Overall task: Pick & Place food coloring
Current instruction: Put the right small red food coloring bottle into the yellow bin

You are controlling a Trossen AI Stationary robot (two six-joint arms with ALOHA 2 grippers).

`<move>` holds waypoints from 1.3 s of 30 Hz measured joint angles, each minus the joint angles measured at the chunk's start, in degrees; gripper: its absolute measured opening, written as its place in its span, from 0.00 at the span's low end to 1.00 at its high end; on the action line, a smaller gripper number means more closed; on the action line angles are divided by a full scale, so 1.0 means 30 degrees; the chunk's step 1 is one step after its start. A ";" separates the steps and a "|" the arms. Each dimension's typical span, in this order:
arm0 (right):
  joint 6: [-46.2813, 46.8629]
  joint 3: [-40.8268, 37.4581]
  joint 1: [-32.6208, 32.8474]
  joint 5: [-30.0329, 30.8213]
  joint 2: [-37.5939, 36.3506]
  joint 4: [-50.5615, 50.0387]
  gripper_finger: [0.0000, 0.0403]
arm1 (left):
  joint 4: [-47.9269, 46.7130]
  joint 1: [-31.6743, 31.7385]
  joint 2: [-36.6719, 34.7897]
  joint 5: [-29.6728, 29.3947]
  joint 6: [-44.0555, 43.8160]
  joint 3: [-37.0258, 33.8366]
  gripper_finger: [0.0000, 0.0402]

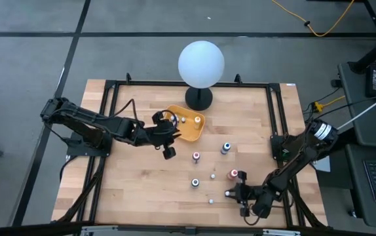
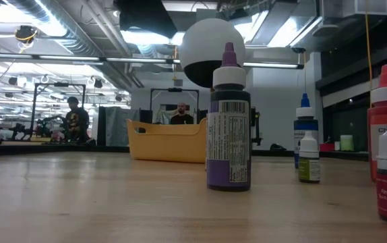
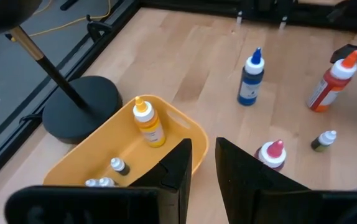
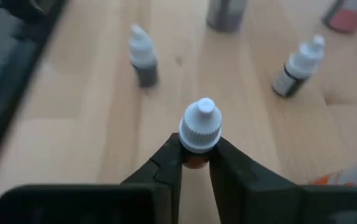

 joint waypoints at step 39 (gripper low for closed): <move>-1.1788 0.7278 -1.4162 -0.9413 -0.9742 -1.4785 0.17 | 0.0546 0.3446 0.0567 0.7887 0.5615 0.3667 0.42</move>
